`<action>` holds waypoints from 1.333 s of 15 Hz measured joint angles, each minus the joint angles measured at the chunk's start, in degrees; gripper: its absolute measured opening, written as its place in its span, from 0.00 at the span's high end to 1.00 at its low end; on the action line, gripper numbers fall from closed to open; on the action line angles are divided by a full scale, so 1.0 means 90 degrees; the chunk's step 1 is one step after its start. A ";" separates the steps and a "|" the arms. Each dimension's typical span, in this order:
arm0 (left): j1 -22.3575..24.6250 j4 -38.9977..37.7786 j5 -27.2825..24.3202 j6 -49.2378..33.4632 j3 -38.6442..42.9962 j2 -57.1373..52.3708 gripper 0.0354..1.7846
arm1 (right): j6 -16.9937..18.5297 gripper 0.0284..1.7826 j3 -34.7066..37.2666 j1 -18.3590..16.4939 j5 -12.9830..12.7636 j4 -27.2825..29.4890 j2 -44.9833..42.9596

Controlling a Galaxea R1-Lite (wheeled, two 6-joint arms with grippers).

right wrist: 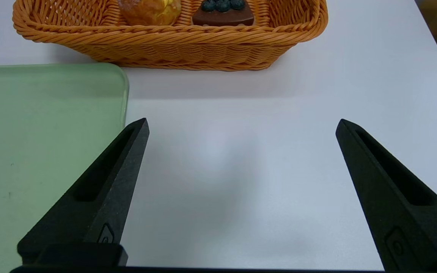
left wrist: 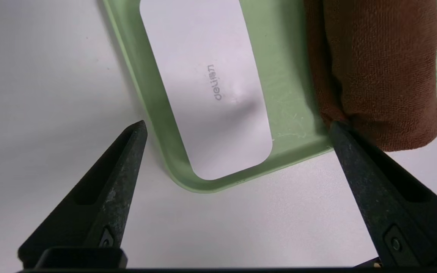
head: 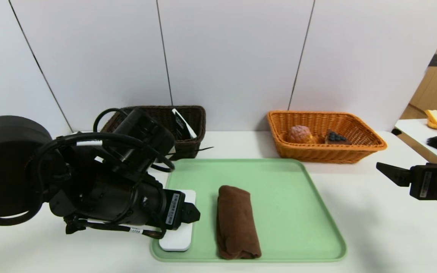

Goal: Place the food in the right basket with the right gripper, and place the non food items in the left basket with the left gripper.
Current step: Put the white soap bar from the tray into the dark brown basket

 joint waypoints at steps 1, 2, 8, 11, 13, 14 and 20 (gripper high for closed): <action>-0.0019 -0.0015 0.0011 -0.0037 0.0043 0.0056 0.06 | -0.0008 0.05 0.0000 0.0003 0.0005 0.0000 0.0012; -0.0037 -0.0058 0.0020 -0.0077 0.0098 0.0126 0.06 | -0.0023 0.05 0.0000 0.0003 0.0005 0.0000 0.0019; -0.0202 -0.0649 0.0058 -0.0274 0.0146 0.0624 0.06 | -0.0024 0.05 -0.0007 0.0018 0.0005 0.0000 0.0024; -0.0209 -0.0698 0.0088 -0.0264 0.0156 0.0817 0.06 | -0.0023 0.05 0.0003 0.0024 0.0000 0.0000 0.0012; -0.0211 -0.0799 0.0137 -0.0255 0.0168 0.0857 0.06 | -0.0018 0.05 0.0009 0.0024 0.0008 0.0000 0.0009; -0.0214 -0.0845 0.0177 -0.0242 0.0172 0.0853 0.06 | -0.0020 0.05 0.0012 0.0030 0.0008 0.0000 0.0009; -0.0206 -0.0780 0.0173 -0.0156 0.0177 0.0569 0.06 | -0.0018 0.05 0.0068 0.0070 0.0008 -0.0003 0.0039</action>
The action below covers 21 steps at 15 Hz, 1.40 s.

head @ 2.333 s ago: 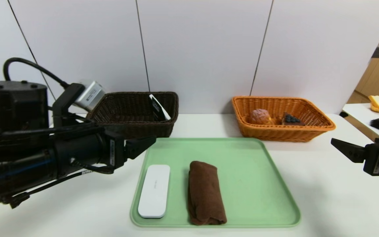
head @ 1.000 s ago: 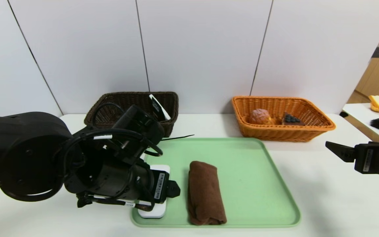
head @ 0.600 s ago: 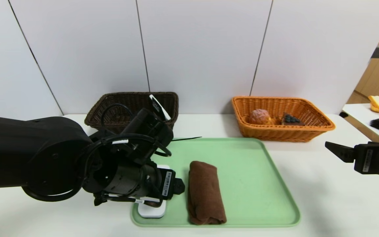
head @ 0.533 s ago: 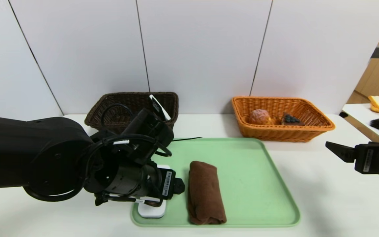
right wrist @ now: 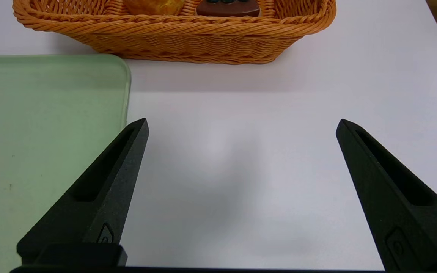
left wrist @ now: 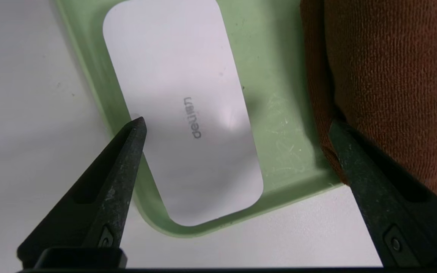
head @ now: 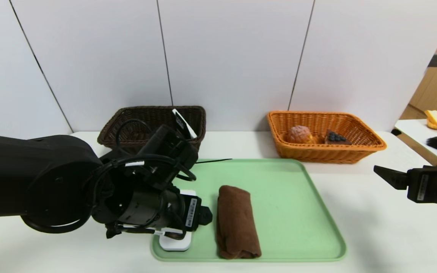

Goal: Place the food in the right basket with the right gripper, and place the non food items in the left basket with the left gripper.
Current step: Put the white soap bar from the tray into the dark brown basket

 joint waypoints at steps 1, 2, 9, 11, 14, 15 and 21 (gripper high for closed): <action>0.0000 0.0000 0.0003 0.0045 -0.0015 -0.0080 0.06 | -0.0003 0.05 0.0020 0.0000 0.0009 0.0004 0.0001; 0.0012 0.0000 0.0009 0.0149 -0.0034 -0.0183 0.06 | -0.0012 0.05 0.0039 0.0003 0.0026 0.0004 0.0001; 0.0203 0.0068 -0.0009 0.0547 -0.0034 -0.0438 0.06 | -0.0027 0.05 0.0046 0.0003 0.0060 0.0003 -0.0011; 0.0202 0.0066 -0.0018 0.0528 -0.0018 -0.0379 0.06 | -0.0043 0.05 0.0046 0.0003 0.0062 0.0003 -0.0024; 0.0194 0.0024 -0.0012 0.0496 0.0129 -0.0244 0.06 | -0.0051 0.05 0.0046 0.0003 0.0060 0.0003 -0.0039; 0.0190 0.0008 -0.0008 0.0492 0.0169 -0.0202 0.06 | -0.0051 0.05 0.0046 0.0003 0.0060 0.0003 -0.0039; 0.0179 -0.0367 -0.0008 0.0481 0.0390 0.0041 0.06 | -0.0134 0.05 0.0012 0.0003 0.0142 0.0003 -0.0033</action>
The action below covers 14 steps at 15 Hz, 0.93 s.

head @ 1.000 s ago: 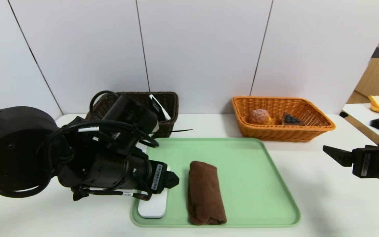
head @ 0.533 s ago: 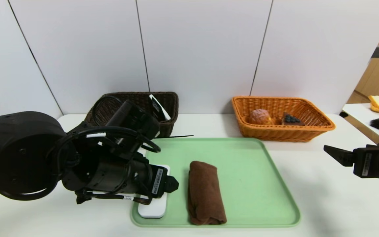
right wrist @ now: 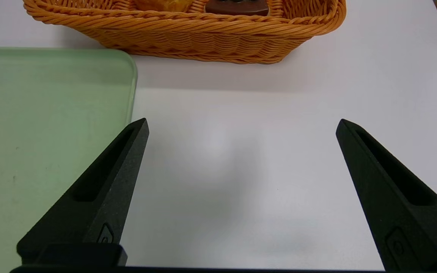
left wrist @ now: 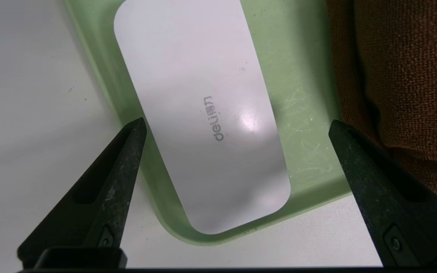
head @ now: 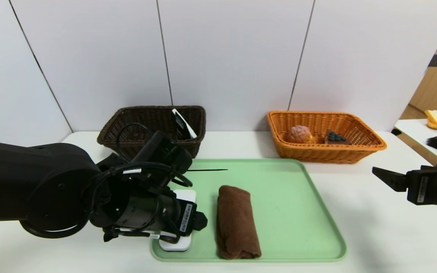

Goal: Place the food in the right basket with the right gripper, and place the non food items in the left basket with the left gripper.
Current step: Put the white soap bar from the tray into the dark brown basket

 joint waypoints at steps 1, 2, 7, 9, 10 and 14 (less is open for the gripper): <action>0.0000 -0.0096 0.0000 -0.0012 0.0045 0.0039 0.06 | 0.0000 0.05 -0.0016 0.0000 0.0000 0.0000 0.0011; 0.0000 -0.0228 0.0000 -0.0022 0.0107 0.0080 0.06 | 0.0000 0.05 -0.0024 0.0000 0.0009 0.0000 0.0020; 0.0000 -0.0806 0.0045 0.0030 0.0465 0.0205 0.06 | 0.0000 0.05 -0.0004 0.0003 0.0005 0.0001 0.0039; 0.0000 -0.0891 0.0045 0.0057 0.0513 0.0209 0.06 | 0.0000 0.05 0.0024 0.0000 0.0005 0.0001 0.0042; 0.0000 -0.0891 0.0046 0.0058 0.0523 0.0207 0.06 | 0.0005 0.05 0.0024 0.0000 0.0005 0.0001 0.0042; 0.0000 -0.0893 0.0064 0.0058 0.0557 0.0199 0.06 | 0.0008 0.05 0.0034 0.0000 0.0003 0.0000 0.0042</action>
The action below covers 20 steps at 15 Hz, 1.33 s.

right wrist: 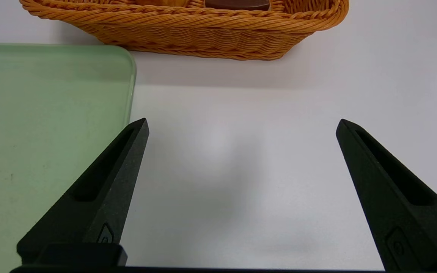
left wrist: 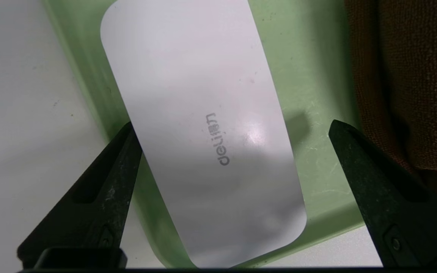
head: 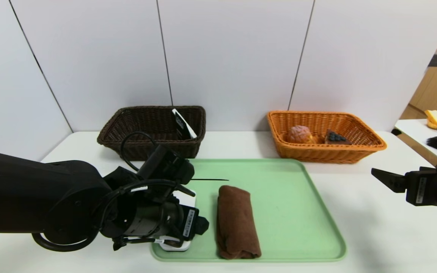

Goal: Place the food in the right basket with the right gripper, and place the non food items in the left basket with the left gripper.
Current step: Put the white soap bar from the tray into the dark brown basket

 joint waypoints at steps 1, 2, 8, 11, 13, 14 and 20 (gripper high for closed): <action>-0.0001 -0.0020 0.0012 0.0012 0.0042 -0.0007 0.06 | 0.0004 0.05 0.0000 0.0000 0.0000 0.0001 0.0000; -0.0004 -0.0024 0.0039 0.0061 0.0077 -0.0016 0.16 | 0.0009 0.05 0.0000 0.0000 -0.0004 0.0000 -0.0003; -0.0009 -0.0198 0.0027 0.0210 0.0141 -0.0037 0.44 | 0.0012 0.05 0.0037 0.0000 0.0000 0.0001 -0.0027; -0.0077 -0.0214 0.0056 0.0214 0.0160 -0.0061 0.45 | 0.0022 0.05 0.0046 -0.0037 -0.0003 0.0001 -0.0027; -0.0129 -0.0221 0.0238 0.0379 0.0123 -0.0160 0.45 | 0.0019 0.05 0.0046 -0.0049 0.0000 0.0001 -0.0027; -0.0130 -0.0223 0.0309 0.0538 0.0112 -0.0248 0.45 | 0.0024 0.05 0.0049 -0.0054 0.0000 0.0000 -0.0027; 0.0192 -0.0221 0.0569 0.0955 -0.0521 -0.0954 0.45 | 0.0022 0.05 0.0049 -0.0064 0.0000 0.0001 0.0012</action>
